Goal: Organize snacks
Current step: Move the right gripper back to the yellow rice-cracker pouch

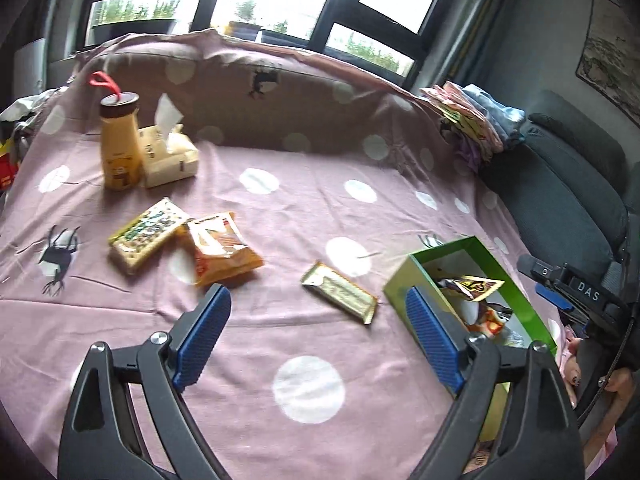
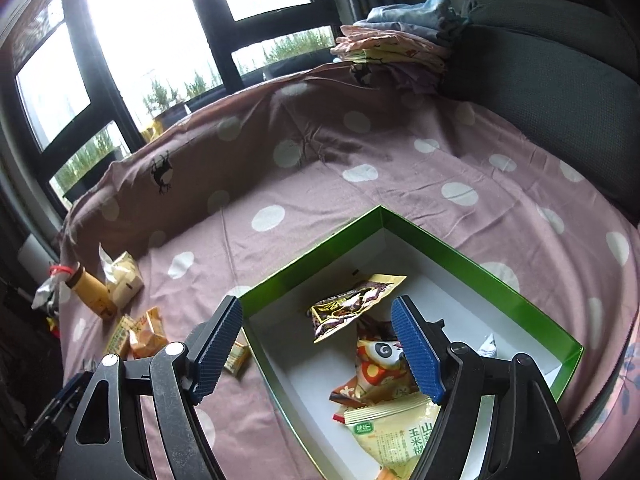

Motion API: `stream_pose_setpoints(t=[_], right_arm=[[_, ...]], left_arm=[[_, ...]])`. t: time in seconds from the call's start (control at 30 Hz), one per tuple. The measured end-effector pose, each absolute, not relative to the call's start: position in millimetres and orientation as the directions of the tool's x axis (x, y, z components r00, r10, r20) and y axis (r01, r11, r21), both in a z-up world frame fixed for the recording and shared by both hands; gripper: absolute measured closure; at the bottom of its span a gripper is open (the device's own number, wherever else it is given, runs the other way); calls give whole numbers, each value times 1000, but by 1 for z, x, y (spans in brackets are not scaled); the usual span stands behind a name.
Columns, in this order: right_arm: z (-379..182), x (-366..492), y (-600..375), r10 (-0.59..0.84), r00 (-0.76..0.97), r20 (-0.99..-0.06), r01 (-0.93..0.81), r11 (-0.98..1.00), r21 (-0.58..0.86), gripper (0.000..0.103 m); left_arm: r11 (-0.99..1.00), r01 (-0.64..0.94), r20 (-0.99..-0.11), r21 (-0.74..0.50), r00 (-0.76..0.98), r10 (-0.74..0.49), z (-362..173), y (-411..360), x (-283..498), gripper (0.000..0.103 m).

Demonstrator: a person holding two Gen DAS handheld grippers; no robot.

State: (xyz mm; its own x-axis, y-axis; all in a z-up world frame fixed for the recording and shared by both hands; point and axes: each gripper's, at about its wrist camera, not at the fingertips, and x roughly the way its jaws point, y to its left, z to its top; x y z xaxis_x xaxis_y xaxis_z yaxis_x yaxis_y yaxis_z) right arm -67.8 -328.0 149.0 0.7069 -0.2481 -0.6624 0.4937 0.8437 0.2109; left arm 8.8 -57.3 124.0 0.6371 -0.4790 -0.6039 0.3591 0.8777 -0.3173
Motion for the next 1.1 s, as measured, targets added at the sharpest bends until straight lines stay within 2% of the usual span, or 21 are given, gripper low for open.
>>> stream_pose_setpoints(t=[0.13,0.23,0.37,0.53,0.77,1.1], right_arm=[[144,-51,-301,-241,691,-682,442,887,134,26],[138,-39,-283,-254,665,-702,420,905,70,26],[128,-24,-258,-237,648,-723,365,931,21,26],[119,-6,-224,-158,652,-742,274,961,37,26],[91,50,-187,69,582,-811,191,957,218,26],[46,148,-126,72,460,-885,66,991,115,26]], left_arm=[[946,196,-663,-258,677,-320,111,-15,23,12],[959,97,-646,-267,720,-253,110,20,24,12],[954,40,-677,-296,696,-239,102,48,30,12],[948,-12,-710,-317,665,-229,87,63,42,12],[957,-91,-782,-277,600,-169,67,80,53,12],[956,-130,-835,-261,527,-157,50,86,63,12]])
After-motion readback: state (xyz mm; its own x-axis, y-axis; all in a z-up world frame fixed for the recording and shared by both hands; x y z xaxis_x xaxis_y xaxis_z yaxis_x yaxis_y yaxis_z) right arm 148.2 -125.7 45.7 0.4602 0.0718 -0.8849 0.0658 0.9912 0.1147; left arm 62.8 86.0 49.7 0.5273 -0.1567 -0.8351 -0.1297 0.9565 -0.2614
